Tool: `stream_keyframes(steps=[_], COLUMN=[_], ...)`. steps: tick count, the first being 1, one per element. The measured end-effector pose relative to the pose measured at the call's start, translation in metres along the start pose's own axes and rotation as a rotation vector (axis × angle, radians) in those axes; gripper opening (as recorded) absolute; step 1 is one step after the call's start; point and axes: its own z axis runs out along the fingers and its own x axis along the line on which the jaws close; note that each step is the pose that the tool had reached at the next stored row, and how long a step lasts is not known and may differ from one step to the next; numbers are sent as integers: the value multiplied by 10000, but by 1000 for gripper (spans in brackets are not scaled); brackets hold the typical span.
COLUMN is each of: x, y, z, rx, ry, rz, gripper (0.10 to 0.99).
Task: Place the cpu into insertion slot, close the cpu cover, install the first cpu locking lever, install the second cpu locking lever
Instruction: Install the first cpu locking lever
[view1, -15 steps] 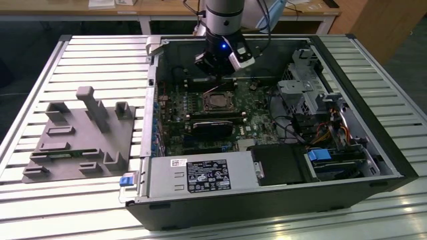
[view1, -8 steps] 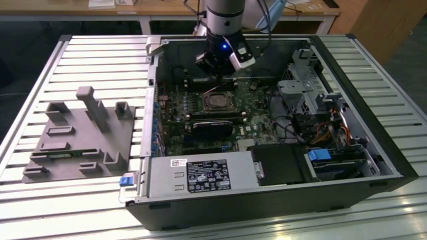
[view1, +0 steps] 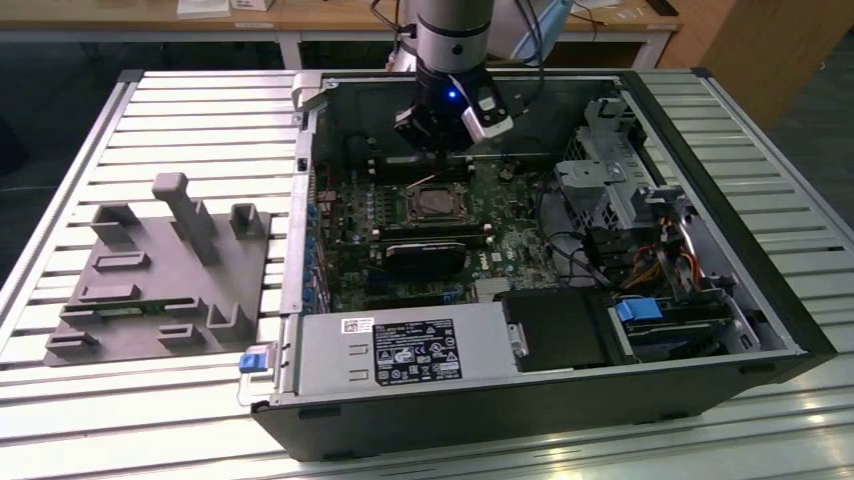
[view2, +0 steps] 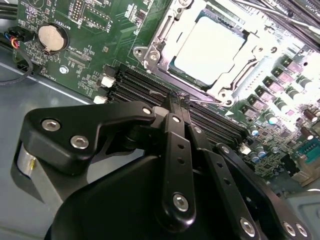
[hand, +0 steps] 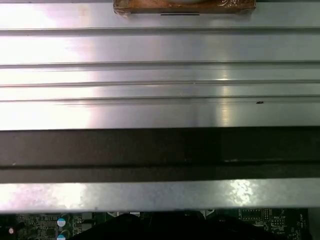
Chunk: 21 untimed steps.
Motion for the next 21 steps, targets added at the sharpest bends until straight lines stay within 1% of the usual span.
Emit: stream_keyframes(steps=[8, 21], x=[-37, -68], y=[0, -5], z=[42, 124], rx=[1, 3], ry=[1, 1], rz=[-1, -1], gripper=[118, 118])
